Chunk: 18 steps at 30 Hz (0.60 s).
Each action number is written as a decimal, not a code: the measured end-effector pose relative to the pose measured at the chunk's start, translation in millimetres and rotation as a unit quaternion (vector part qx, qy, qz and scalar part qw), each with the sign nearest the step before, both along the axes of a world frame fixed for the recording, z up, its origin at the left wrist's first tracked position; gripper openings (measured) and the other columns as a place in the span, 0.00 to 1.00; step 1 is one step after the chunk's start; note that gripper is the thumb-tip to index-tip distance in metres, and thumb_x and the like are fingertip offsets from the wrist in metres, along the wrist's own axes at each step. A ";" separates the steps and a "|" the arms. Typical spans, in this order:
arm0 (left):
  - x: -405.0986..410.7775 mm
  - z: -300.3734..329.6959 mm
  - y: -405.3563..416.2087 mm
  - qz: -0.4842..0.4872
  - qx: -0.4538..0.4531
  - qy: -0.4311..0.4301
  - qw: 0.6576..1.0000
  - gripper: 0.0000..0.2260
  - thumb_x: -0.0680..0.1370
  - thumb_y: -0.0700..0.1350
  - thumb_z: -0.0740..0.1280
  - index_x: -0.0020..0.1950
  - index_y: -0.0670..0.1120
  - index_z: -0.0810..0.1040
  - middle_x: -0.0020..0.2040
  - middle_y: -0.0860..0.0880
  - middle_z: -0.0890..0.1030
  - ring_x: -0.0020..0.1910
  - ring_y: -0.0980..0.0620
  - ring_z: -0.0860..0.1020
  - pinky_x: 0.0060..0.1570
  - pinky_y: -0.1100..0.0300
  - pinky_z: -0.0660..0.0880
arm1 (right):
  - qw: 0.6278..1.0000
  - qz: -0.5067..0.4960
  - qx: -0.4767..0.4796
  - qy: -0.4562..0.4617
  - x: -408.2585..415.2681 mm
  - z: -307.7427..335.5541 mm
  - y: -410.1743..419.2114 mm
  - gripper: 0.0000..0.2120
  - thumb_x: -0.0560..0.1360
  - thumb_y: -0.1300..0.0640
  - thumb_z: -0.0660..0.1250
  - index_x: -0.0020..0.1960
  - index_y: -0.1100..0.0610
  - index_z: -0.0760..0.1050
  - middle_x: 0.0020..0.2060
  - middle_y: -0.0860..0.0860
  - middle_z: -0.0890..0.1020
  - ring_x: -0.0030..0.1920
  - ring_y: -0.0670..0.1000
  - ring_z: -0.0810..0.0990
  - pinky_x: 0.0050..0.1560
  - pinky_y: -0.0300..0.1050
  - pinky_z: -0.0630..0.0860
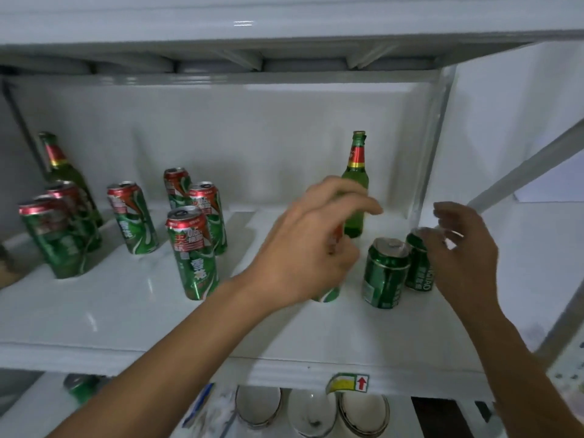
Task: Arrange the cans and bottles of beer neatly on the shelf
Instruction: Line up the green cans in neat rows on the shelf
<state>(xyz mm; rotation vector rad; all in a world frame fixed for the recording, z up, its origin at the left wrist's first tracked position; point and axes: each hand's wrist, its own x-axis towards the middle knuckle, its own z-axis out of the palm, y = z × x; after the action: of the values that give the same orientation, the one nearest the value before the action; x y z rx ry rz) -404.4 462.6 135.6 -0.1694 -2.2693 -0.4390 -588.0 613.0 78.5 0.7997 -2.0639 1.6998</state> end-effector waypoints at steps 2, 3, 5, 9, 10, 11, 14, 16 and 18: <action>27.8 6.5 -32.7 0.044 0.031 0.035 0.998 0.20 0.71 0.31 0.67 0.60 0.45 0.83 0.61 0.48 0.79 0.63 0.51 0.77 0.64 0.56 0.73 | 0.998 0.035 -0.028 0.036 24.6 10.9 -12.3 0.13 0.77 0.66 0.70 0.58 0.53 0.78 0.56 0.50 0.82 0.58 0.49 0.80 0.65 0.41 0.75; 40.3 9.7 -51.2 0.073 0.051 0.040 0.995 0.19 0.70 0.32 0.66 0.58 0.45 0.83 0.60 0.48 0.79 0.63 0.53 0.77 0.64 0.59 0.72 | 0.997 0.057 -0.022 0.051 35.3 14.7 -19.2 0.13 0.77 0.67 0.69 0.57 0.53 0.78 0.55 0.49 0.83 0.57 0.48 0.80 0.64 0.38 0.75; 62.8 15.9 -89.3 0.123 0.086 0.041 0.988 0.19 0.69 0.33 0.65 0.55 0.47 0.84 0.58 0.49 0.79 0.60 0.58 0.76 0.63 0.64 0.71 | 0.994 0.083 0.012 0.073 52.4 18.9 -34.8 0.13 0.77 0.66 0.70 0.58 0.53 0.79 0.55 0.48 0.82 0.56 0.46 0.80 0.62 0.37 0.75; 88.8 18.1 -158.5 0.177 0.170 0.003 0.970 0.17 0.74 0.32 0.68 0.53 0.53 0.82 0.58 0.51 0.76 0.53 0.64 0.75 0.58 0.64 0.73 | 0.987 0.122 0.089 0.054 69.2 21.4 -63.1 0.18 0.76 0.61 0.73 0.62 0.46 0.76 0.58 0.43 0.76 0.56 0.32 0.76 0.64 0.35 0.69; 92.7 15.2 -171.4 0.180 0.179 -0.023 0.967 0.16 0.75 0.33 0.69 0.55 0.53 0.81 0.58 0.51 0.75 0.53 0.62 0.75 0.59 0.63 0.73 | 0.985 0.133 0.105 0.035 71.7 22.0 -68.9 0.20 0.76 0.60 0.73 0.63 0.44 0.74 0.60 0.43 0.75 0.57 0.31 0.75 0.66 0.37 0.68; 96.2 11.3 -181.6 0.182 0.180 -0.056 0.965 0.16 0.76 0.36 0.71 0.58 0.53 0.80 0.59 0.51 0.74 0.54 0.58 0.75 0.61 0.60 0.72 | 0.983 0.139 0.120 0.017 73.1 22.3 -74.0 0.22 0.76 0.60 0.73 0.65 0.42 0.72 0.63 0.43 0.74 0.59 0.34 0.74 0.68 0.39 0.67; 103.9 -2.6 -201.9 0.169 0.170 -0.150 0.959 0.20 0.78 0.44 0.73 0.69 0.50 0.75 0.63 0.51 0.71 0.62 0.54 0.71 0.62 0.61 0.68 | 0.973 0.139 0.181 -0.029 77.7 24.0 -85.1 0.27 0.76 0.57 0.73 0.71 0.43 0.68 0.68 0.44 0.71 0.65 0.45 0.71 0.70 0.45 0.65; 107.0 -9.7 -211.3 0.128 0.202 -0.179 0.954 0.27 0.76 0.47 0.76 0.73 0.51 0.70 0.66 0.51 0.71 0.62 0.53 0.73 0.60 0.62 0.69 | 0.965 0.149 0.212 -0.049 79.6 26.3 -89.4 0.29 0.76 0.58 0.73 0.72 0.42 0.66 0.67 0.45 0.72 0.66 0.47 0.72 0.69 0.47 0.68; 107.9 -16.8 -219.5 0.076 0.243 -0.186 0.949 0.31 0.72 0.47 0.79 0.72 0.53 0.70 0.64 0.53 0.76 0.60 0.55 0.78 0.55 0.64 0.75 | 0.958 0.159 0.226 -0.075 79.9 28.7 -91.6 0.31 0.74 0.61 0.75 0.71 0.43 0.66 0.64 0.45 0.76 0.62 0.47 0.77 0.67 0.49 0.72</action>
<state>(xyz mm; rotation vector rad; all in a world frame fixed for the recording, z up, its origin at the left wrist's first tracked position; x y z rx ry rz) -296.5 243.2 118.7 0.3670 -2.4282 -0.9975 -508.1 521.4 107.2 1.2330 -2.5946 1.4865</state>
